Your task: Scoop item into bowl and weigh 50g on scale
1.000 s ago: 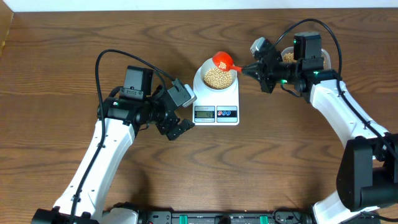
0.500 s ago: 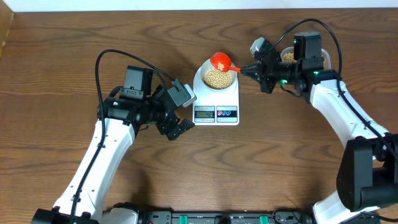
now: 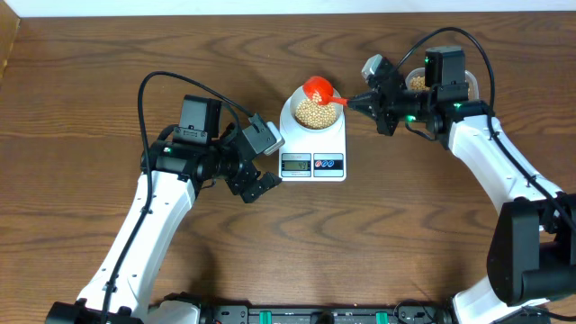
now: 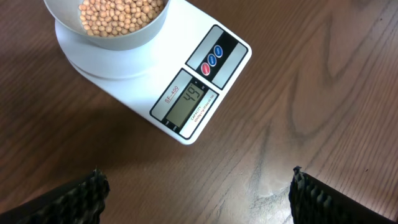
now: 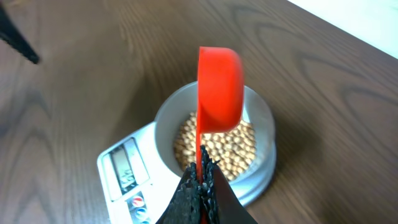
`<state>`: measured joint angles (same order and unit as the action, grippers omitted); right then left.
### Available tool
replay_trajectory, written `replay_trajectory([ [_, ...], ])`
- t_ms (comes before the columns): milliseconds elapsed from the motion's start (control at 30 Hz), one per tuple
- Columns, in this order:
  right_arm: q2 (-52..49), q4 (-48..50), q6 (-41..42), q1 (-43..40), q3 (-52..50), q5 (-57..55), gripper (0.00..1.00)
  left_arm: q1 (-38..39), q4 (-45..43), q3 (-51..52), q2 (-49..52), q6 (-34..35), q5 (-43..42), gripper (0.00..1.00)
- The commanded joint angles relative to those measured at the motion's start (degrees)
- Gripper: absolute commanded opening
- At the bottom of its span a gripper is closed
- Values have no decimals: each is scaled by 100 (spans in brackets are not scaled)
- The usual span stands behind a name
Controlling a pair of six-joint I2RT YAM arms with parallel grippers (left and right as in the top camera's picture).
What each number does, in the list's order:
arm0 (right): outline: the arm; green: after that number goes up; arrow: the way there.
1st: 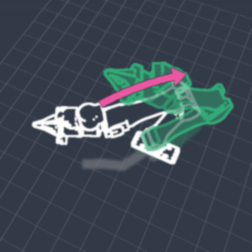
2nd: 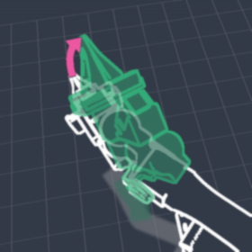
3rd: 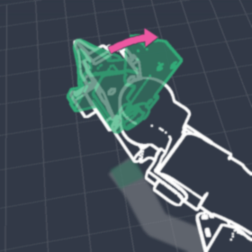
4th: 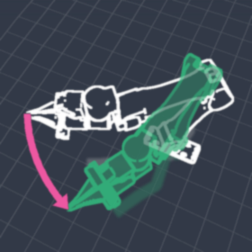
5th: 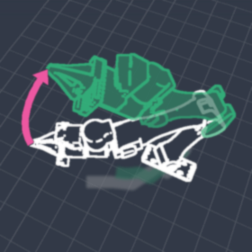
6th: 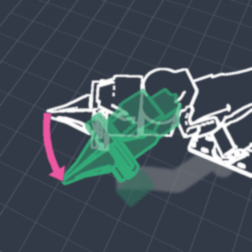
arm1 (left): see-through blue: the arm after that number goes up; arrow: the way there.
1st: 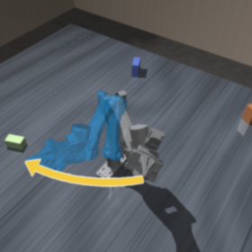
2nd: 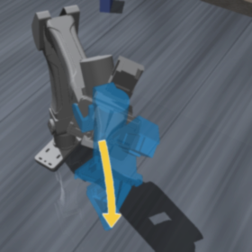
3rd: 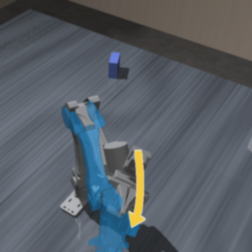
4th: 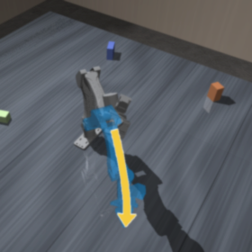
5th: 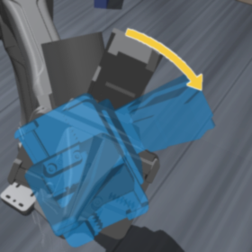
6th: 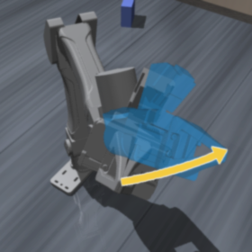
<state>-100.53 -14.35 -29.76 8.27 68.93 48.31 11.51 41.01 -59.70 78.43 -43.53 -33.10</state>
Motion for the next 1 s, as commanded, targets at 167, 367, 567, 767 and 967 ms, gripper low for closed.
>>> replay_trajectory([
  [167,153,0,-55,39,28,-103,1,-20,4,-129,0,-37,-76,95],
  [367,153,-2,-52,42,28,-101,1,-20,2,-129,0,-37,-76,95],
  [567,153,0,-52,37,28,127,1,-20,4,-129,0,-37,-76,95],
  [767,153,-7,-55,48,28,151,1,-20,2,-129,0,-35,-76,95],
  [967,153,-2,-52,52,28,-118,1,-20,4,-129,0,-37,-76,95],
])
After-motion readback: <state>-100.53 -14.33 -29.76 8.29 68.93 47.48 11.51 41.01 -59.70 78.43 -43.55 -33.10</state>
